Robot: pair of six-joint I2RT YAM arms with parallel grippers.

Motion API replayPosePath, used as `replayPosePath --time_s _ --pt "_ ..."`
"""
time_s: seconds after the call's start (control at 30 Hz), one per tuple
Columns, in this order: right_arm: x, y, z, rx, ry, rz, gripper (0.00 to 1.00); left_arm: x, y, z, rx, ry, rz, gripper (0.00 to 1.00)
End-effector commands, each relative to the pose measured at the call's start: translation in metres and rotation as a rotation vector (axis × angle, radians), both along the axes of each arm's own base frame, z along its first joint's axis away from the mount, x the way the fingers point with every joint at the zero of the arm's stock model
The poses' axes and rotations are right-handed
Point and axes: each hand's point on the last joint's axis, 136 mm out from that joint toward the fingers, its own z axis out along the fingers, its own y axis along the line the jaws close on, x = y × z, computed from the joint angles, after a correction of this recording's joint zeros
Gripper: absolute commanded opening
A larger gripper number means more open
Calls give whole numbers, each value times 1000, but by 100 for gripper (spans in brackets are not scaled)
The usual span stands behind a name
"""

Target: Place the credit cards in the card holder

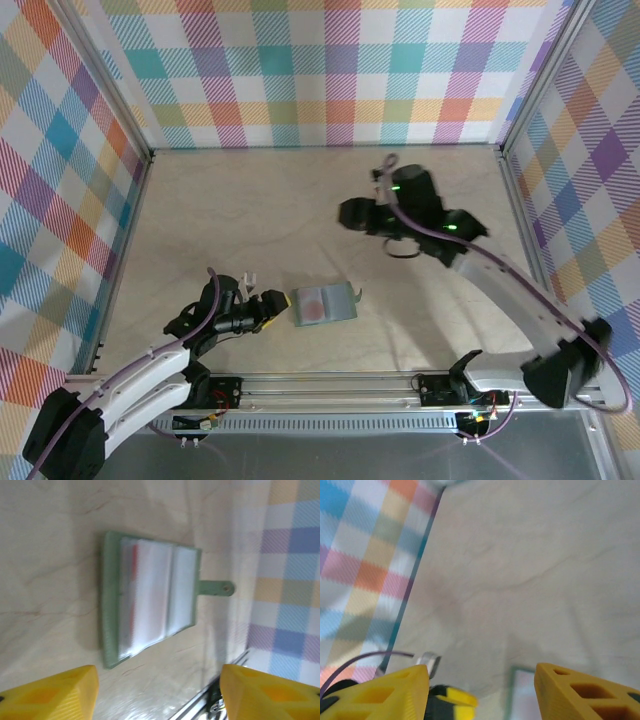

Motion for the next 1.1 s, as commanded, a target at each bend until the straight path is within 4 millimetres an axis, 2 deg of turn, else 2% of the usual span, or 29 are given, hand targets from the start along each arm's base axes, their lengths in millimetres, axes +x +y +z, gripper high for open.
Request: replayPosePath --time_s 0.0,0.1,0.17,0.3,0.4,0.57,0.77,0.9,1.07 --pt "-10 -48 -43 -154 100 -6 58 21 -16 40 -116 -77 -7 68" --pt "2 -75 -52 -168 155 -31 58 31 -24 48 -94 -78 -41 70" --pt "14 -84 -61 -205 171 -27 58 40 -31 56 -87 -94 -68 70" --pt "54 -106 -86 -388 175 -36 58 59 -38 61 -43 -99 -71 68" --pt "85 -122 -114 -563 225 -35 58 69 -39 61 -11 -102 -68 67" --pt "136 -123 -154 -712 275 15 61 83 -39 61 -10 -104 -52 65" --pt "181 -133 -180 -849 297 -10 66 92 -38 63 -3 -109 -51 64" --pt "199 -135 -193 -898 307 -6 70 91 -36 63 15 -110 -58 63" --pt "211 -132 -211 -916 332 30 71 88 -33 56 26 -95 -61 63"
